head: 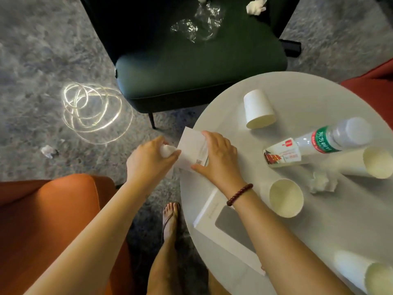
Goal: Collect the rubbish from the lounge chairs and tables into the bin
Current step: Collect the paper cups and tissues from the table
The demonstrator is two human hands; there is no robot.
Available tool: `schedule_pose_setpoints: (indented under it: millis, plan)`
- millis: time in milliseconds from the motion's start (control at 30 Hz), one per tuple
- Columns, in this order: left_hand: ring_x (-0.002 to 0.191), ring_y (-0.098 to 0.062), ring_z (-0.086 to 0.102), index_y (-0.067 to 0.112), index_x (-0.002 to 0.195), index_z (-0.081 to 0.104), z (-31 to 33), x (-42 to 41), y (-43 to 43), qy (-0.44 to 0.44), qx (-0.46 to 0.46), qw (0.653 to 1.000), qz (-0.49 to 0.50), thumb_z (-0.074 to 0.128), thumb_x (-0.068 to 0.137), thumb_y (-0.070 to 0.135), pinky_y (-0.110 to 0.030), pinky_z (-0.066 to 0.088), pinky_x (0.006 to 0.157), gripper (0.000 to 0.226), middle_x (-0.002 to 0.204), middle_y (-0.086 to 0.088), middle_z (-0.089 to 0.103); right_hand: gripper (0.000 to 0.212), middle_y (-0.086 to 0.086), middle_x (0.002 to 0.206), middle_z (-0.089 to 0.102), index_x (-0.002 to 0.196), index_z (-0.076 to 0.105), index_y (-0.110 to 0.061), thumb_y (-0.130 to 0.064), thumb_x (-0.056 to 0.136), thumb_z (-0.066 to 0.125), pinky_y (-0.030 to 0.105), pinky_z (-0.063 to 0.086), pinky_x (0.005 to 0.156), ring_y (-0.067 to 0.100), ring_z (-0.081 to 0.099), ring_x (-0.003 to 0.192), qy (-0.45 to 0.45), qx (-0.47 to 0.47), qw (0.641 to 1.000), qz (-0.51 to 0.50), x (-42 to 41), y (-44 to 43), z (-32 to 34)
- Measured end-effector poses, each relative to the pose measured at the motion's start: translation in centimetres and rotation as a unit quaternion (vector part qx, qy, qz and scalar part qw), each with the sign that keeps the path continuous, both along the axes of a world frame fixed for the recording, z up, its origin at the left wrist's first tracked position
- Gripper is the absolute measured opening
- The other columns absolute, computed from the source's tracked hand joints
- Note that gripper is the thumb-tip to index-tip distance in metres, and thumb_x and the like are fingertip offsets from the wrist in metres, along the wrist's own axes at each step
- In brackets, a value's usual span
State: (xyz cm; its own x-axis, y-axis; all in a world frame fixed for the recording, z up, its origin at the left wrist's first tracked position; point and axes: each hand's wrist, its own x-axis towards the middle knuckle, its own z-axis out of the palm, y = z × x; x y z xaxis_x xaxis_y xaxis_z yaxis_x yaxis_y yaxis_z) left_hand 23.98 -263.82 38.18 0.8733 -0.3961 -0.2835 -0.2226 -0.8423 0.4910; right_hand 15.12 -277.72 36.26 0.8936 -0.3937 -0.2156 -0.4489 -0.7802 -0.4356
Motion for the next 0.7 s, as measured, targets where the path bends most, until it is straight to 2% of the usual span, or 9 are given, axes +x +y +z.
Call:
schedule_pose_setpoints:
  millis: [67,167,433,633,700]
  plan:
    - [0.078,-0.014,0.054,0.025,0.11,0.059,-1.2,0.9,-0.2,0.025,0.012,0.999,-0.015,0.059,0.078,0.055,-0.028,0.044,0.063,0.044,0.101,-0.002,0.065,0.084,0.008,0.134,0.04,0.133,0.031,-0.019,-0.039,0.066,0.077,0.04,0.034,0.096,0.027,0.037,0.121,-0.001,-0.029,1.0,-0.006,0.1,0.4,-0.6]
    - [0.081,-0.017,0.057,0.027,0.109,0.061,-2.3,2.0,-0.9,0.053,0.041,0.996,-0.065,0.058,0.076,0.06,-0.031,0.05,0.067,0.047,0.104,-0.002,0.066,0.085,0.009,0.13,0.042,0.132,0.034,-0.02,-0.038,0.062,0.079,0.041,0.033,0.093,0.028,0.038,0.116,-0.004,-0.046,0.999,-0.019,0.5,0.8,-0.8]
    - [0.076,-0.018,0.056,0.023,0.097,0.061,-2.8,3.1,-2.0,0.093,0.028,0.989,-0.108,0.064,0.076,0.051,-0.032,0.051,0.066,0.036,0.085,0.003,0.059,0.089,0.012,0.124,0.041,0.13,0.037,-0.02,-0.032,0.055,0.084,0.04,0.033,0.088,0.03,0.038,0.111,-0.004,-0.014,0.999,-0.046,1.3,0.8,-0.5]
    - [0.075,-0.015,0.06,0.02,0.097,0.064,-0.8,4.0,-2.2,0.092,-0.025,0.985,-0.142,0.066,0.078,0.042,-0.032,0.054,0.064,0.029,0.085,0.005,0.062,0.078,0.018,0.12,0.042,0.131,0.037,-0.014,-0.026,0.066,0.08,0.039,0.041,0.09,0.03,0.043,0.11,-0.046,-0.002,0.997,-0.069,2.6,0.8,1.1]
    - [0.078,-0.018,0.062,0.016,0.097,0.065,0.6,4.5,-2.5,0.079,-0.036,0.983,-0.159,0.066,0.078,0.041,-0.037,0.057,0.066,0.031,0.091,0.0,0.068,0.071,0.019,0.12,0.043,0.129,0.04,-0.013,-0.024,0.07,0.078,0.039,0.044,0.091,0.029,0.044,0.111,-0.07,0.004,0.994,-0.086,3.3,0.6,2.4]
